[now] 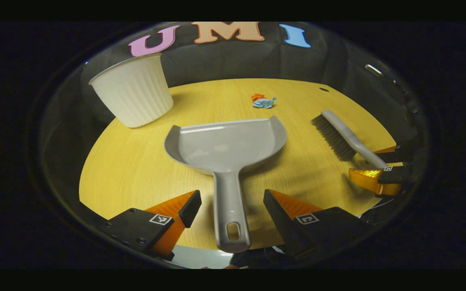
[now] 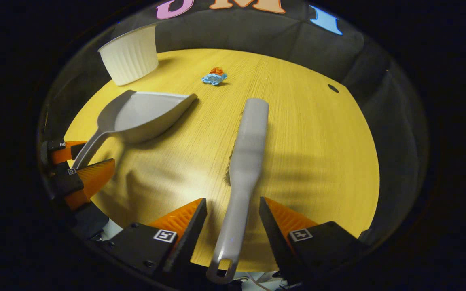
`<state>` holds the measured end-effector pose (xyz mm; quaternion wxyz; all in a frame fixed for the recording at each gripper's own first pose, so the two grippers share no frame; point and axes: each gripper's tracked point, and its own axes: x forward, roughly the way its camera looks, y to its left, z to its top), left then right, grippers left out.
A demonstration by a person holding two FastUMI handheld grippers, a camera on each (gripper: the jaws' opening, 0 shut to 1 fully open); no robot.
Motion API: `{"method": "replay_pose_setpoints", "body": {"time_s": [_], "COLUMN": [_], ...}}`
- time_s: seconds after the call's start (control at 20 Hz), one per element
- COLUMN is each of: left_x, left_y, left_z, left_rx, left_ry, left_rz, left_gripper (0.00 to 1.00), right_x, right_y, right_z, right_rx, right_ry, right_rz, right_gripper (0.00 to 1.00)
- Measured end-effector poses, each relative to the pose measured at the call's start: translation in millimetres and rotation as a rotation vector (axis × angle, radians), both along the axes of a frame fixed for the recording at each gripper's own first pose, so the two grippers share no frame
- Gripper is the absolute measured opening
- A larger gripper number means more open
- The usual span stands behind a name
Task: Pick up the small broom and dustpan from the desktop, sweep the trash into the dustpan with the broom, and then empty the trash into the garbage bin.
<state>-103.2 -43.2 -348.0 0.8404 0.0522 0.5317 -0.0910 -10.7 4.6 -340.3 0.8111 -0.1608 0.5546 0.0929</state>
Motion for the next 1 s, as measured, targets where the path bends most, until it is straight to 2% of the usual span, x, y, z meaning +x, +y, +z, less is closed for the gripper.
{"method": "replay_pose_setpoints", "body": {"time_s": [0.05, 0.1, 0.15, 0.25, 0.3, 0.6, 0.7, 0.85, 1.0], "left_x": [-1, -1, -1, 0, 3, 11, 18, 41, 62], "left_y": [0, 0, 0, 7, 12, 14, 16, 22, 16], "left_z": [-2, -5, -9, -11, -14, -12, -10, -5, -11], "left_rx": [0.001, 0.007, 0.018, 0.056, 0.079, 0.086, 0.105, 0.138, 0.116], "left_ry": [0.01, 0.022, 0.037, 0.052, 0.05, 0.033, 0.015, -0.043, -0.031], "left_rz": [-0.013, -0.021, -0.028, -0.018, -0.01, -0.06, -0.095, -0.179, -0.237], "left_gripper": [0.96, 0.95, 0.94, 0.56, 0.36, 0.26, 0.26, 0.26, 0.24], "right_x": [2, 5, 8, 12, 13, 32, 49, 95, 142], "right_y": [1, 1, -1, -4, -4, -18, -22, -28, -18], "right_z": [0, -3, -4, -2, -4, -2, 5, 18, 35], "right_rx": [-0.004, -0.012, -0.02, -0.022, -0.01, 0.027, 0.05, 0.049, 0.056], "right_ry": [0.014, 0.035, 0.05, 0.077, 0.088, 0.032, 0.008, -0.039, -0.087], "right_rz": [0.006, 0.008, 0.006, -0.002, 0.018, 0.097, 0.101, 0.063, 0.013], "right_gripper": [0.77, 0.64, 0.67, 0.4, 0.3, 0.19, 0.2, 0.2, 0.2]}}
